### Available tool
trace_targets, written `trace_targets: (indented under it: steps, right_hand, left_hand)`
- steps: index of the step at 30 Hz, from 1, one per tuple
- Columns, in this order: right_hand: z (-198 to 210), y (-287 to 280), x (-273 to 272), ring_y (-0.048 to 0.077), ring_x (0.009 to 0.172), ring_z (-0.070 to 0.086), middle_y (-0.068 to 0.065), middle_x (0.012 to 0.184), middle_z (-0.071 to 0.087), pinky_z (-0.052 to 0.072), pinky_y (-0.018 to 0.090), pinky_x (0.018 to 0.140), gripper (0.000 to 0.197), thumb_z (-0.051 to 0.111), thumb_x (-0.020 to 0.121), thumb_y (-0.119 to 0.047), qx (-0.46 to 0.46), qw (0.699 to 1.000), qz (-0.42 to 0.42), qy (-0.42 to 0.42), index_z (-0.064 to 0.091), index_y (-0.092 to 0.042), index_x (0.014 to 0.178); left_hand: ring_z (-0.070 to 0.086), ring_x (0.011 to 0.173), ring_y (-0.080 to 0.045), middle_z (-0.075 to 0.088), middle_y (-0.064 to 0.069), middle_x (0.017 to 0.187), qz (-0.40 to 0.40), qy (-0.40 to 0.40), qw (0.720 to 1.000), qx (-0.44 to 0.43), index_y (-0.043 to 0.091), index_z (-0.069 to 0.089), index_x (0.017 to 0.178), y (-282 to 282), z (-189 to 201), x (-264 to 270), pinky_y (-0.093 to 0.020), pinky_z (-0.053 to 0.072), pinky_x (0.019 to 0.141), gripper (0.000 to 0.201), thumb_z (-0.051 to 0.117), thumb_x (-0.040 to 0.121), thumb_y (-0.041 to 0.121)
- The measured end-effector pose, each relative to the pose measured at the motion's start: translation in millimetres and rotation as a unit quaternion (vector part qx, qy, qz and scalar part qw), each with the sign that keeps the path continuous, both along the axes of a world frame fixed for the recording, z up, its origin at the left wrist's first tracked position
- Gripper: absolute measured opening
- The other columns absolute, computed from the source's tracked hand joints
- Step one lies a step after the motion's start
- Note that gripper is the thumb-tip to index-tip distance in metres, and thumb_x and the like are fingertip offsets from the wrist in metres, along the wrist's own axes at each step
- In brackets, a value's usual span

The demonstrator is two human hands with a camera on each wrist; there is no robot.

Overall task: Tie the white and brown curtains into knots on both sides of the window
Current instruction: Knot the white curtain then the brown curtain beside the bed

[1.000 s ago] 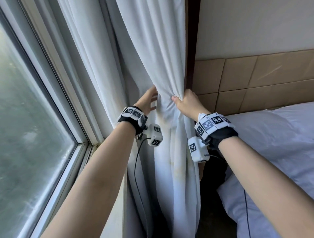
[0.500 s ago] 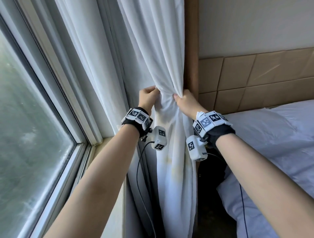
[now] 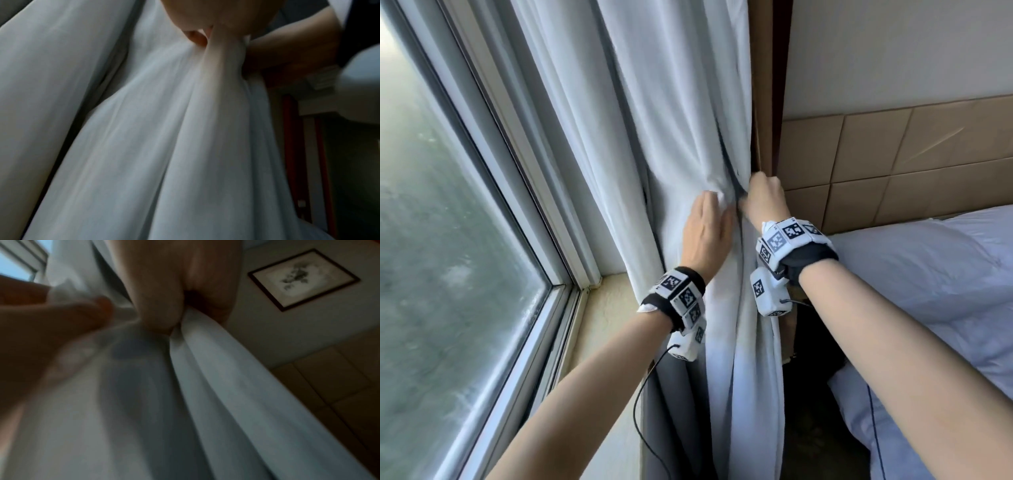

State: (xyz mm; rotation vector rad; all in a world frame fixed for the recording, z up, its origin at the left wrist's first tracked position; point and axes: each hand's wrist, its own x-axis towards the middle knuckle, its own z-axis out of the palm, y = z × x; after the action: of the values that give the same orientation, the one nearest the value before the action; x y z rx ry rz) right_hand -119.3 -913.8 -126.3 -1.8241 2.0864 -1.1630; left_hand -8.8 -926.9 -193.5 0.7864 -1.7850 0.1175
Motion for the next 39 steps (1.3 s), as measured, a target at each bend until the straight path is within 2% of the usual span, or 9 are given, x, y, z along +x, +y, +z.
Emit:
trace_targets:
  steps: [5, 10, 14, 18, 23, 26, 30, 33, 39]
  right_hand:
    - [2.3, -6.0, -1.5, 0.033, 0.111, 0.059, 0.019, 0.113, 0.062, 0.050, 0.034, 0.090, 0.037, 0.053, 0.081, -0.014, 0.064, 0.978, 0.069, -0.188, 0.058, 0.002, 0.114]
    - [1.2, -6.6, -5.0, 0.022, 0.102, 0.065, 0.007, 0.113, 0.065, 0.049, 0.043, 0.095, 0.102, 0.064, 0.053, -0.085, 0.137, 0.939, 0.110, -0.296, 0.056, -0.013, 0.125]
    - [-15.0, -16.1, -23.3, 0.028, 0.111, 0.058, 0.015, 0.117, 0.060, 0.048, 0.038, 0.096, 0.055, 0.069, 0.076, -0.041, 0.068, 0.987, 0.048, -0.141, 0.056, -0.004, 0.115]
    - [-12.6, -17.7, -35.7, 0.027, 0.118, 0.054, 0.013, 0.126, 0.056, 0.044, 0.037, 0.100, 0.051, 0.063, 0.086, -0.027, 0.095, 0.983, 0.077, -0.134, 0.049, 0.000, 0.127]
    - [-10.1, -17.0, -21.5, 0.020, 0.109, 0.052, 0.012, 0.112, 0.058, 0.040, 0.019, 0.081, 0.026, 0.051, 0.091, -0.003, 0.108, 0.974, 0.109, -0.166, 0.056, 0.005, 0.115]
    - [-5.4, -17.6, -8.3, 0.017, 0.092, 0.043, 0.012, 0.091, 0.050, 0.031, 0.024, 0.056, 0.026, 0.043, 0.092, 0.005, 0.144, 0.968, 0.127, -0.161, 0.051, -0.010, 0.072]
    - [-4.2, -23.7, -7.0, 0.014, 0.093, 0.036, 0.012, 0.101, 0.040, 0.031, 0.016, 0.052, 0.011, 0.035, 0.095, 0.003, 0.146, 0.972, 0.108, -0.147, 0.043, -0.005, 0.093]
    - [1.6, -22.7, -4.3, 0.015, 0.092, 0.035, 0.012, 0.085, 0.042, 0.030, 0.004, 0.049, 0.011, 0.037, 0.093, 0.009, 0.136, 0.966, 0.094, -0.201, 0.039, -0.001, 0.089]
    - [-2.3, -22.2, -15.5, 0.017, 0.103, 0.042, 0.013, 0.104, 0.049, 0.027, -0.003, 0.049, 0.031, 0.036, 0.095, 0.004, 0.140, 0.976, 0.079, -0.149, 0.049, 0.002, 0.124]
  left_hand:
    - [0.057, 0.079, -0.023, 0.061, -0.008, 0.084, -0.113, 0.015, 0.957, 0.265, 0.000, 0.057, 0.094, -9.9, 7.0, -8.2, -0.031, 0.044, 0.069, 0.017, 0.052, 0.078, 0.003]
    - [0.055, 0.095, -0.016, 0.060, -0.011, 0.102, -0.239, 0.005, 0.879, 0.413, 0.000, 0.057, 0.112, -12.8, 12.5, -7.0, -0.023, 0.045, 0.084, 0.038, 0.068, 0.076, 0.005]
    - [0.059, 0.099, -0.013, 0.066, -0.004, 0.107, -0.290, 0.020, 0.830, 0.476, 0.010, 0.065, 0.116, -23.5, 14.3, 14.1, -0.027, 0.047, 0.090, 0.033, 0.065, 0.083, 0.006]
    - [0.060, 0.082, -0.011, 0.068, -0.003, 0.092, -0.145, 0.212, 0.876, 0.407, 0.008, 0.070, 0.103, -48.5, 9.4, 43.6, -0.030, 0.046, 0.082, 0.016, 0.066, 0.087, 0.008]
    - [0.046, 0.125, -0.006, 0.053, 0.014, 0.135, -0.190, 0.204, 0.792, 0.544, 0.034, 0.051, 0.133, -63.9, 20.8, 39.5, -0.037, 0.037, 0.100, 0.048, 0.057, 0.089, 0.052]
    - [0.057, 0.108, -0.010, 0.068, 0.008, 0.108, -0.223, 0.213, 0.763, 0.568, 0.026, 0.067, 0.098, -56.1, 40.6, 13.2, -0.035, 0.039, 0.094, 0.025, 0.046, 0.089, 0.036]
    - [0.062, 0.065, -0.010, 0.066, 0.002, 0.062, -0.298, 0.293, 0.690, 0.591, 0.015, 0.069, 0.051, -47.7, 49.8, -3.5, -0.025, 0.043, 0.075, 0.059, 0.030, 0.095, 0.014]
    - [0.064, 0.090, -0.020, 0.069, -0.008, 0.087, -0.296, 0.308, 0.704, 0.568, 0.004, 0.067, 0.089, -47.7, 48.7, -6.1, -0.029, 0.049, 0.089, 0.029, 0.040, 0.090, 0.013]
    - [0.066, 0.073, -0.015, 0.072, -0.004, 0.073, -0.126, 0.312, 0.846, 0.412, 0.007, 0.075, 0.077, -60.9, 41.7, 5.3, -0.028, 0.056, 0.071, 0.012, 0.064, 0.078, 0.013]
